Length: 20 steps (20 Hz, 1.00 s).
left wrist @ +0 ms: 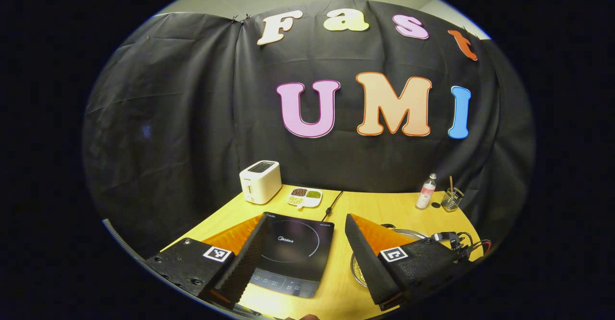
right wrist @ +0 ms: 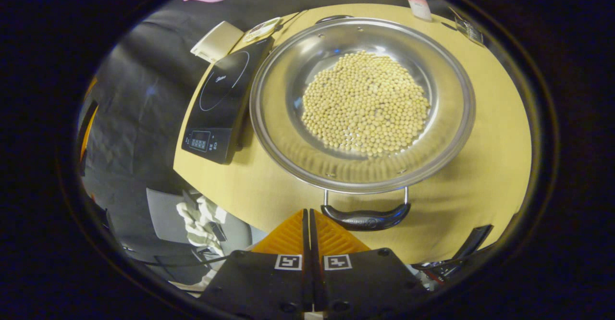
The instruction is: First push the handle of the pot to place it horizontally, then grasp the pot with both hands and set it on the induction cooktop.
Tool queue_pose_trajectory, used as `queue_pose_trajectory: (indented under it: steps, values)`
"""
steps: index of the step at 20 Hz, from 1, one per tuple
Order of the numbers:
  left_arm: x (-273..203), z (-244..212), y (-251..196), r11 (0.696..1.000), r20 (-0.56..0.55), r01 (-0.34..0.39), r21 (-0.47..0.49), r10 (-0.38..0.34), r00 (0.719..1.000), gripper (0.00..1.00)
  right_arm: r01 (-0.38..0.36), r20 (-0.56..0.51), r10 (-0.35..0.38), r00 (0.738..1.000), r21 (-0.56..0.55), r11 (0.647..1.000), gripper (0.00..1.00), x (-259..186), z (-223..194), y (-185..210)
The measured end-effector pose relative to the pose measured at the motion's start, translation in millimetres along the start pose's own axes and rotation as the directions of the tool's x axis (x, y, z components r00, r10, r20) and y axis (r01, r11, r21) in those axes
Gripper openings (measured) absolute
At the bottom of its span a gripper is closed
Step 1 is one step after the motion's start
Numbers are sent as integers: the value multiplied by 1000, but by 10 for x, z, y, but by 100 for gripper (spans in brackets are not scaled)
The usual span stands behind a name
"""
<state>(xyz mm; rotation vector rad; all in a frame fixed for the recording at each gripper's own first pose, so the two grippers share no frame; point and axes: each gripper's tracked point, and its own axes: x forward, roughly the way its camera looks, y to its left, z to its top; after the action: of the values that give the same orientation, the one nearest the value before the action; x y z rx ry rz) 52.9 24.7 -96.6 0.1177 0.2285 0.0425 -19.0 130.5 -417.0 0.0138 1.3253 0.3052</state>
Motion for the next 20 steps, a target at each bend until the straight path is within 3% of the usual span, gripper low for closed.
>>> queue_pose_trajectory:
  steps: [20]
  values:
    - [128,-168,-65,1000,-51,-23,-7,23,998,97,177,57,-185,981,124,976,0,-449,453,-1254]
